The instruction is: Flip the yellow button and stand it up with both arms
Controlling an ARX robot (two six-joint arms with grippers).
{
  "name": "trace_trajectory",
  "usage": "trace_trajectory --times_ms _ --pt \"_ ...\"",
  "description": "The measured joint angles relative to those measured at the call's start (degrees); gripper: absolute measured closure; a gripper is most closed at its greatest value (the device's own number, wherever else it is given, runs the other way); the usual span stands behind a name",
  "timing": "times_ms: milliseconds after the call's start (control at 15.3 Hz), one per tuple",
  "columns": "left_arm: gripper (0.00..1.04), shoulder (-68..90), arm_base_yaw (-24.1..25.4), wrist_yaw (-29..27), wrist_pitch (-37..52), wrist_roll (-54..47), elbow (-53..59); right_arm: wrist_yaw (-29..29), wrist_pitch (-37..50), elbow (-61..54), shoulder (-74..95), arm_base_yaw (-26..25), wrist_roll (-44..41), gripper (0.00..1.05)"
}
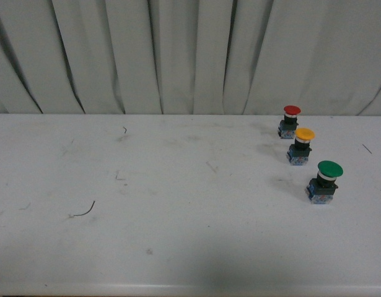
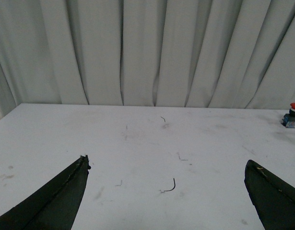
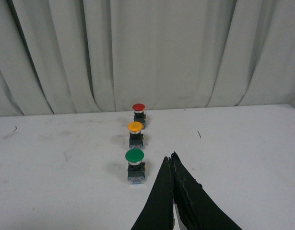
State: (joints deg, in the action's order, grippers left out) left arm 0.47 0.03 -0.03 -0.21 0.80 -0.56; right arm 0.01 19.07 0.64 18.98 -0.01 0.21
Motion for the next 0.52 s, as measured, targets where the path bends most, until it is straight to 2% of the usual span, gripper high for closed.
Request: trace_trajectory --times_ms 522 --pt "0.07 0.0 0.0 0.0 0.0 0.0 0.0 0.0 -9.1 0.0 -9.0 0.0 0.0 1.03"
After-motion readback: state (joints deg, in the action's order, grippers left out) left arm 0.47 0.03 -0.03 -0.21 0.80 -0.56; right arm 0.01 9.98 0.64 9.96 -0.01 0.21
